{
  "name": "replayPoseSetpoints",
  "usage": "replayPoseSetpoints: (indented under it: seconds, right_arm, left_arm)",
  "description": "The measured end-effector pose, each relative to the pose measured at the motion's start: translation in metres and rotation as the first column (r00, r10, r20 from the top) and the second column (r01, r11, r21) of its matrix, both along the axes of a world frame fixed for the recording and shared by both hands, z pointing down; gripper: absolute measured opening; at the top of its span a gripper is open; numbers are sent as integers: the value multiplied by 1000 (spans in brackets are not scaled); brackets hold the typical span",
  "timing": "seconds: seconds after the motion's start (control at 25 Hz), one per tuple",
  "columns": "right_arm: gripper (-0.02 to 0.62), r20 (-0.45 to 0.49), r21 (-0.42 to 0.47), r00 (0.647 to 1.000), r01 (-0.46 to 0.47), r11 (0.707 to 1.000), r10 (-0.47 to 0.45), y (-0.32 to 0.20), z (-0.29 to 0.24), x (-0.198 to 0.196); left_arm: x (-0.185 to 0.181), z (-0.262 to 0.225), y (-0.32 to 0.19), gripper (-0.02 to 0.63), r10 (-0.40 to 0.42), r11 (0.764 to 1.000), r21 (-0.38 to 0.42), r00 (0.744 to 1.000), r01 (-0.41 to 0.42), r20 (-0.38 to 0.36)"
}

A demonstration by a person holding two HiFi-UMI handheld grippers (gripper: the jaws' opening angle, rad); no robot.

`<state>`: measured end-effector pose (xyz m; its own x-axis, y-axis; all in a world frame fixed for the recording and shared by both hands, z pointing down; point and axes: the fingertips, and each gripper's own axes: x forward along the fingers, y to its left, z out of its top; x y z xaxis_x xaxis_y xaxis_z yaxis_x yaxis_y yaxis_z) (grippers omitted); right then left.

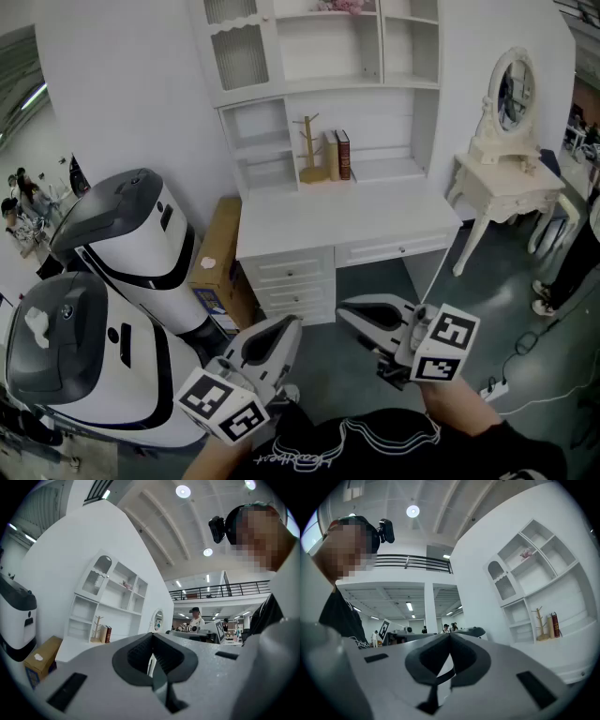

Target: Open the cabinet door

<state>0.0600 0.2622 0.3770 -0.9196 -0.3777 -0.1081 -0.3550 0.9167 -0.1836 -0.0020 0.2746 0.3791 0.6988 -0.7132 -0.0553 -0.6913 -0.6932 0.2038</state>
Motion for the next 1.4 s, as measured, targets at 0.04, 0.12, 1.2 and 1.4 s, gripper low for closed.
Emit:
replayPoseSetpoints:
  seconds: [0.04, 0.12, 1.2, 1.4]
  right_arm:
    - [3, 2, -3, 1000, 0, 1000, 0, -1, 0, 1]
    - [3, 6, -8, 1000, 2, 1000, -2, -4, 0, 2]
    - [3, -87, -38, 995, -44, 998, 41, -183, 36, -53]
    - [3, -61, -35, 995, -83, 996, 81, -262, 23, -63]
  left_arm:
    - [1, -1, -1, 2, 0, 1000, -1, 1000, 0, 1]
    - [3, -1, -5, 2, 1, 1000, -3, 1000, -1, 5]
    - [-56, 27, -183, 2, 16, 998, -65, 999, -19, -41]
    - [-68, 18, -259, 2, 59, 997, -55, 998, -61, -31]
